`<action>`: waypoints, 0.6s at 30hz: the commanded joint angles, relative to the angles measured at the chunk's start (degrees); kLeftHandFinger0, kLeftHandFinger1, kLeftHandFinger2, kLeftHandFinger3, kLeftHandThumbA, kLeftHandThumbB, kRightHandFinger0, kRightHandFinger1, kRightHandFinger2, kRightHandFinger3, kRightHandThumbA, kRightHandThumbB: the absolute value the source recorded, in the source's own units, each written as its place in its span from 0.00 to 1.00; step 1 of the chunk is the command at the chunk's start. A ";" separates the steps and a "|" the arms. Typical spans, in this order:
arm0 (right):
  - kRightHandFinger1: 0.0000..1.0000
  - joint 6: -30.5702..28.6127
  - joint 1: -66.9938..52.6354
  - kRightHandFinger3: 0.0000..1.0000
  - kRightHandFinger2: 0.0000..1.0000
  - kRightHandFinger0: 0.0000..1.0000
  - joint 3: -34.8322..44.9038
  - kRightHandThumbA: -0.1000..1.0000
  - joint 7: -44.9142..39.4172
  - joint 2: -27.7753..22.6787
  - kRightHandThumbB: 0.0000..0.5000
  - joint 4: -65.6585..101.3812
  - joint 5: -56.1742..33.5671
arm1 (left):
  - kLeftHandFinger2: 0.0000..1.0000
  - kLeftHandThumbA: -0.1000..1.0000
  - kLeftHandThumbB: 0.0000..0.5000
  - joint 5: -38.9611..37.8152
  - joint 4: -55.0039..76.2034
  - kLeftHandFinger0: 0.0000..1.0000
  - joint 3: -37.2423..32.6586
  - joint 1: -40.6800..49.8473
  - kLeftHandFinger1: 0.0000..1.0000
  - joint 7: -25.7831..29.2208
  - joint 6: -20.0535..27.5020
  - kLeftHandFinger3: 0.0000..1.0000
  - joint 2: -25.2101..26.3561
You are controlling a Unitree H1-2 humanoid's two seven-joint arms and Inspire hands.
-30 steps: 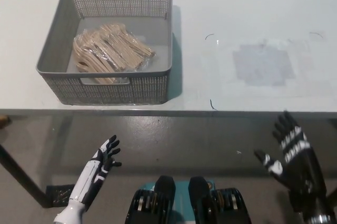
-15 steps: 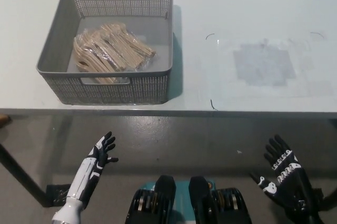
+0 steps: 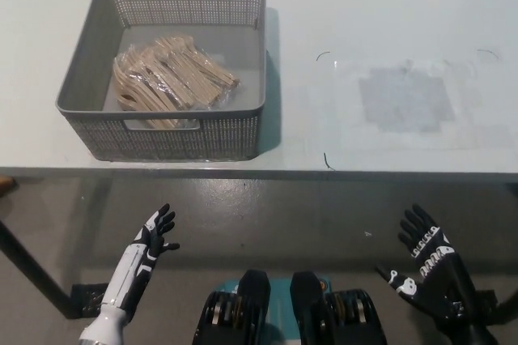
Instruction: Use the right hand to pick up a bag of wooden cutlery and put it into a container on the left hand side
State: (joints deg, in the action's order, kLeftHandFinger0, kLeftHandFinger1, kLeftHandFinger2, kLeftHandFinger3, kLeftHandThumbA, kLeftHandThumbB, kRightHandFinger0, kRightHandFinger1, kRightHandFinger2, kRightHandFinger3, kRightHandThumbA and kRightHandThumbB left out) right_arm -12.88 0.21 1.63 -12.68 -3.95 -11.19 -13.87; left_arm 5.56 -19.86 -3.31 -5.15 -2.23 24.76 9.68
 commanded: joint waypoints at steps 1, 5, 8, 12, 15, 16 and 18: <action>1.00 -2.13 1.35 1.00 1.00 1.00 -0.28 0.92 -1.55 -0.18 0.28 0.70 -0.73 | 1.00 1.00 0.51 0.47 0.68 0.83 0.18 -1.58 0.96 1.24 2.17 1.00 0.31; 1.00 -2.64 0.26 1.00 1.00 1.00 -0.40 0.90 -2.01 -0.41 0.24 0.94 -0.73 | 1.00 1.00 0.48 0.61 0.87 0.82 -0.08 -0.55 0.95 1.48 2.17 1.00 0.13; 1.00 -2.22 0.71 1.00 1.00 1.00 -0.49 0.89 -2.01 -0.37 0.22 0.88 -0.67 | 1.00 0.99 0.48 0.67 0.93 0.82 0.02 -0.64 0.94 1.75 2.17 1.00 0.41; 1.00 -2.11 1.13 1.00 1.00 1.00 -0.53 0.88 -1.86 -0.43 0.22 1.10 -0.48 | 1.00 1.00 0.44 0.78 0.84 0.80 -0.15 -1.23 0.94 1.59 2.17 1.00 0.63; 1.00 -1.95 1.35 1.00 1.00 1.00 -0.50 0.88 -1.73 -0.41 0.22 1.24 -0.47 | 1.00 0.98 0.42 0.75 0.75 0.82 -0.20 -1.49 0.94 1.35 2.17 1.00 0.75; 1.00 -1.89 1.33 1.00 1.00 1.00 -0.45 0.87 -1.89 -0.39 0.24 1.27 -0.82 | 1.00 0.98 0.45 0.82 0.67 0.82 -0.25 -1.52 0.94 1.42 2.17 1.00 0.75; 1.00 -1.80 1.34 1.00 1.00 1.00 -0.46 0.86 -1.85 -0.42 0.26 1.33 -0.75 | 1.00 0.98 0.46 1.08 0.66 0.83 -0.35 -1.54 0.93 1.61 2.17 1.00 0.81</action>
State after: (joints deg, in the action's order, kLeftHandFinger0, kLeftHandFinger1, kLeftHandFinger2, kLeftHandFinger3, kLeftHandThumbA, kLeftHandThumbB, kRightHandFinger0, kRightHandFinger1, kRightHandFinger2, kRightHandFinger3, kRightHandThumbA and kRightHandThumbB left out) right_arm -12.88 0.19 1.48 -12.97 -4.02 -11.27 -13.93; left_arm 6.04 -19.87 -3.40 -5.29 -1.94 24.76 9.69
